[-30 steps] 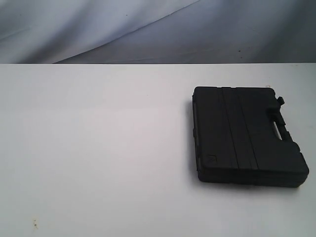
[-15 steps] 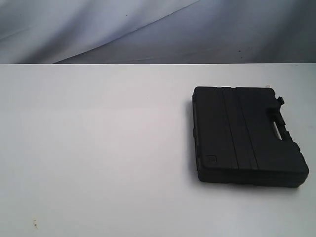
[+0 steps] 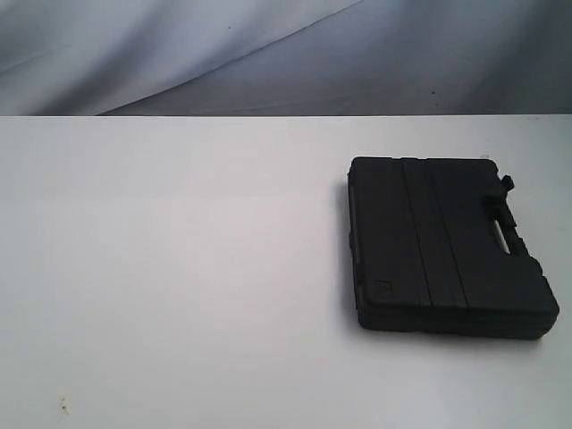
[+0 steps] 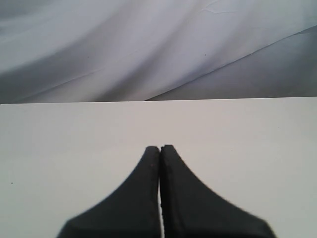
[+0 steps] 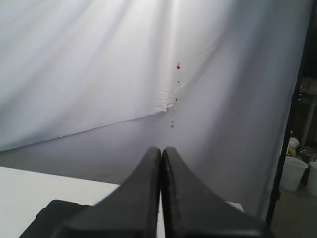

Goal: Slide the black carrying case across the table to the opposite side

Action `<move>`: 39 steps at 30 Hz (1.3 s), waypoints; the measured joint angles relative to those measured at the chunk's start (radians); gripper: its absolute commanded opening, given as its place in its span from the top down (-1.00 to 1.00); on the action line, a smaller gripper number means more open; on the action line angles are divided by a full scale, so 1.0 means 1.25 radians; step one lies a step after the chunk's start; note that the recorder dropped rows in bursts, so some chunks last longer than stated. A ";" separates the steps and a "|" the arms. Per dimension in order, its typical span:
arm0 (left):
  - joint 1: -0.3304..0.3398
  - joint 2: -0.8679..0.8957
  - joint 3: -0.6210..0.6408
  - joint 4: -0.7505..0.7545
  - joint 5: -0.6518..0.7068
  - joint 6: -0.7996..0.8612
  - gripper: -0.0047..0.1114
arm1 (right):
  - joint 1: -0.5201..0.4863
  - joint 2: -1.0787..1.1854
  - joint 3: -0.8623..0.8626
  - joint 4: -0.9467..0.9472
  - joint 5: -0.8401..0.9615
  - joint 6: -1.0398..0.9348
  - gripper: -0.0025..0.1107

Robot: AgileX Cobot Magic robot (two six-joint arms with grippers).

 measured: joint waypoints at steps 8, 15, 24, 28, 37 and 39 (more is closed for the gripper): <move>0.000 0.000 0.000 0.000 0.000 0.000 0.92 | 0.000 0.000 0.038 0.061 0.061 -0.053 0.96; 0.000 0.000 0.000 0.000 0.000 0.000 0.92 | 0.000 0.000 0.102 0.110 0.061 -0.089 0.96; 0.000 0.000 0.000 0.000 0.000 0.000 0.92 | 0.000 0.000 0.143 0.252 0.055 -0.084 0.96; 0.000 0.000 0.000 0.000 0.000 0.000 0.92 | 0.000 0.000 0.145 0.262 0.054 -0.091 0.96; 0.000 0.000 0.000 0.000 0.000 0.000 0.92 | 0.000 0.000 0.145 0.262 0.057 -0.117 0.96; 0.000 0.000 0.000 0.000 0.000 0.000 0.92 | 0.000 0.000 0.145 0.262 0.041 -0.118 0.96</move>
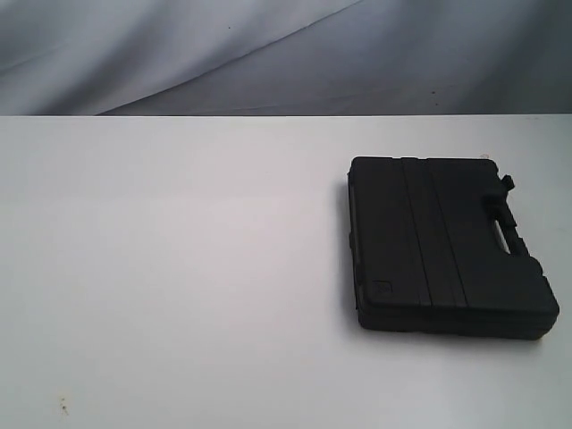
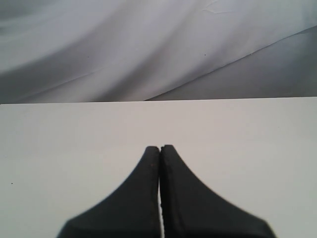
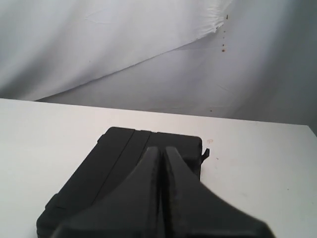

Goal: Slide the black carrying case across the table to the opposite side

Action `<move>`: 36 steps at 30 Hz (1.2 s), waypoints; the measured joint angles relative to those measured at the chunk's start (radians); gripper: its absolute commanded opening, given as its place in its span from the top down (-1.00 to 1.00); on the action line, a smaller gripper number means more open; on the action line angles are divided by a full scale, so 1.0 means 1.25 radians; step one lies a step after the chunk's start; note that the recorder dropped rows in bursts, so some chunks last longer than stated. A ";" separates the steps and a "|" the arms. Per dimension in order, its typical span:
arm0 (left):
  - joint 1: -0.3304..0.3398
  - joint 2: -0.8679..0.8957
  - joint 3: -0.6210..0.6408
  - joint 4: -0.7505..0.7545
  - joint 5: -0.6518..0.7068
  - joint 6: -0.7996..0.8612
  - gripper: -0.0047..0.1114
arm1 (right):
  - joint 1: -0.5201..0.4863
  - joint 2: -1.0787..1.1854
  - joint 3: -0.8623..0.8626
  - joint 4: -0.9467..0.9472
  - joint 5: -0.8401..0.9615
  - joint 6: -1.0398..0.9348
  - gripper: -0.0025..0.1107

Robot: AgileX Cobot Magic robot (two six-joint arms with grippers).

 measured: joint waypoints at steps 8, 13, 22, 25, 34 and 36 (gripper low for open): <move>0.000 0.000 0.000 0.000 0.000 0.000 0.92 | 0.000 0.000 0.004 -0.019 -0.007 -0.002 0.96; 0.000 0.000 0.000 0.000 0.000 0.000 0.92 | 0.000 0.000 0.019 -0.041 0.005 -0.002 0.96; 0.000 0.000 0.000 0.000 0.000 0.000 0.92 | 0.000 0.001 0.132 -0.044 -0.209 -0.002 0.96; 0.000 0.000 0.000 0.000 0.000 0.000 0.92 | 0.000 0.001 0.167 -0.044 -0.275 -0.002 0.96; 0.000 0.000 0.000 0.000 0.000 0.000 0.92 | 0.000 0.001 0.179 -0.044 -0.231 -0.002 0.96; 0.000 0.000 0.000 0.000 0.000 0.000 0.92 | 0.000 0.001 0.179 -0.044 -0.226 -0.002 0.96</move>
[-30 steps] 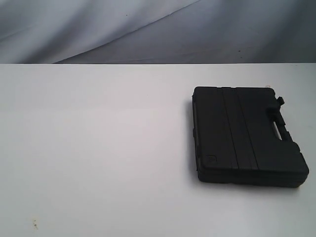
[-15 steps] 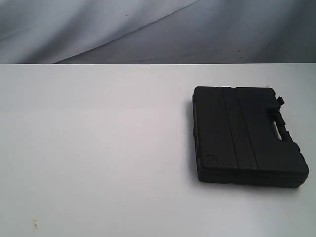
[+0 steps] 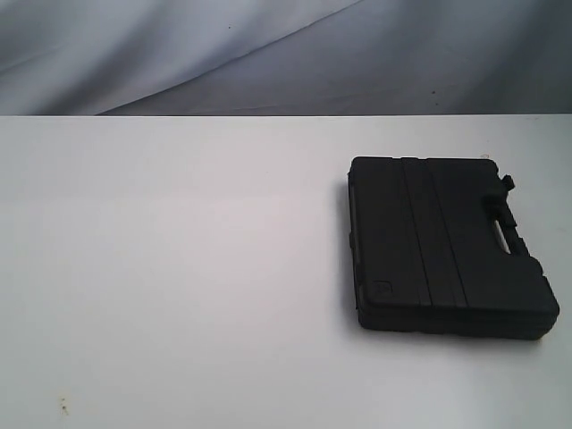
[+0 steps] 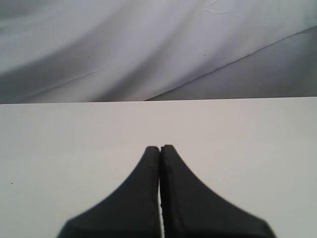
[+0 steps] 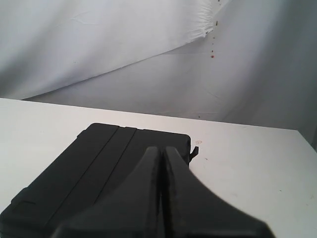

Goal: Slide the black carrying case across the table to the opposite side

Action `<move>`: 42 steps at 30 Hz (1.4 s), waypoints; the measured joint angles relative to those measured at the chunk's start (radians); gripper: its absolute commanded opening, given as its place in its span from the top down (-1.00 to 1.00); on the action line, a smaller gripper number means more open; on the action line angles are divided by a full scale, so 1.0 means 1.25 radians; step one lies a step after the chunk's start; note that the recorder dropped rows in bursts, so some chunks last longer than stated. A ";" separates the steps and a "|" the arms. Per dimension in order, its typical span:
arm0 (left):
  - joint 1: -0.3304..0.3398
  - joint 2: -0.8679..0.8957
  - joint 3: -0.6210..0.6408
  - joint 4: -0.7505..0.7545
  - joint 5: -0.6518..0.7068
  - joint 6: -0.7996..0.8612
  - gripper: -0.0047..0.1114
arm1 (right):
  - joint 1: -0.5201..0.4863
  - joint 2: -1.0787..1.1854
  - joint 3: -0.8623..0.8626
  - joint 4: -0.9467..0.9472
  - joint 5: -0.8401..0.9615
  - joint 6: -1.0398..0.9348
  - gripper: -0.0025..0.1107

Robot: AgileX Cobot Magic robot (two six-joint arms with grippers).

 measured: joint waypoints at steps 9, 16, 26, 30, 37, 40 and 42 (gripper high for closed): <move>0.000 0.000 0.000 0.000 0.000 0.000 0.92 | 0.000 0.000 0.000 0.000 0.002 0.000 0.96; 0.000 0.000 0.000 0.000 0.000 0.000 0.92 | 0.000 0.000 0.000 0.000 0.002 0.000 0.96; 0.000 0.000 0.000 0.000 0.000 0.000 0.92 | -0.056 0.000 0.000 -0.012 0.025 -0.011 0.96; 0.000 0.000 0.000 0.000 0.000 0.000 0.92 | -0.100 0.000 0.000 -0.014 0.018 -0.011 0.96; 0.000 0.000 0.000 0.000 0.000 0.000 0.92 | -0.161 0.000 0.000 -0.008 -0.001 -0.011 0.96; 0.000 0.000 0.000 0.000 0.000 0.000 0.92 | -0.161 0.000 0.000 -0.009 -0.008 -0.011 0.96; 0.000 0.000 0.000 0.000 0.000 0.000 0.92 | -0.161 0.000 0.000 -0.003 -0.008 -0.011 0.96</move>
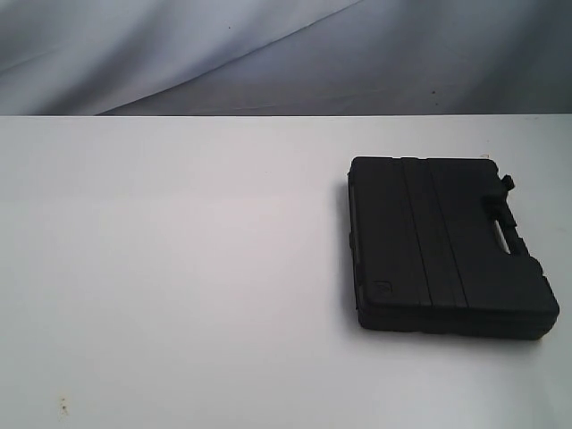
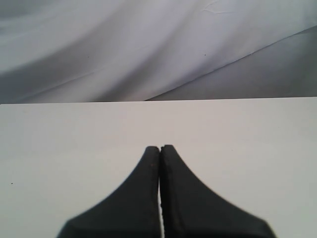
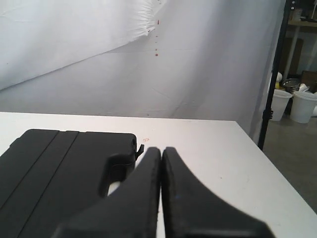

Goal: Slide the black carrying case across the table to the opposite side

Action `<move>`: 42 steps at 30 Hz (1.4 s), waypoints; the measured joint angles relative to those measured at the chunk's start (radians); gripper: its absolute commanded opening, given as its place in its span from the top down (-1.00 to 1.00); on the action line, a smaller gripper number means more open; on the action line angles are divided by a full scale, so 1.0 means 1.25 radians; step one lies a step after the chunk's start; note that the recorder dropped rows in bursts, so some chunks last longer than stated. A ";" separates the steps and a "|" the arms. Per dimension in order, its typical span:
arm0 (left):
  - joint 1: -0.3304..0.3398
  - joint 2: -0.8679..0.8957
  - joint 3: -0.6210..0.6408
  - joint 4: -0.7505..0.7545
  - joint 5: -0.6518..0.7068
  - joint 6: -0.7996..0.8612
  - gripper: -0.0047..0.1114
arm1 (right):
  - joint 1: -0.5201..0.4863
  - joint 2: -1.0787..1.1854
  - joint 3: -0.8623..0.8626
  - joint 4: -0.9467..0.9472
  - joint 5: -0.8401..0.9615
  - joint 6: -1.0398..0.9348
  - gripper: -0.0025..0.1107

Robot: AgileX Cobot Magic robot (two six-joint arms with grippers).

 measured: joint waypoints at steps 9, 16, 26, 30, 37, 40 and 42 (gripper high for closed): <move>0.000 0.000 0.000 0.000 0.000 0.000 0.92 | 0.000 0.000 0.000 0.003 0.021 0.001 0.96; 0.000 0.000 0.000 0.000 0.000 0.000 0.92 | 0.000 0.000 0.000 0.003 0.021 0.001 0.96; 0.000 0.000 0.000 0.000 0.000 0.000 0.92 | 0.000 0.000 0.000 0.003 0.021 0.001 0.96; 0.000 0.000 0.000 0.000 0.000 0.000 0.92 | 0.000 0.000 0.000 0.003 0.021 0.003 0.96; 0.000 0.000 0.000 0.000 0.000 0.000 0.92 | 0.000 0.000 0.000 0.003 0.021 0.003 0.96; 0.000 0.000 0.000 0.000 0.000 0.000 0.92 | 0.000 0.000 0.000 0.003 0.021 0.003 0.96; 0.000 0.000 0.000 0.000 0.000 0.000 0.92 | 0.000 0.000 0.000 0.003 0.021 0.003 0.96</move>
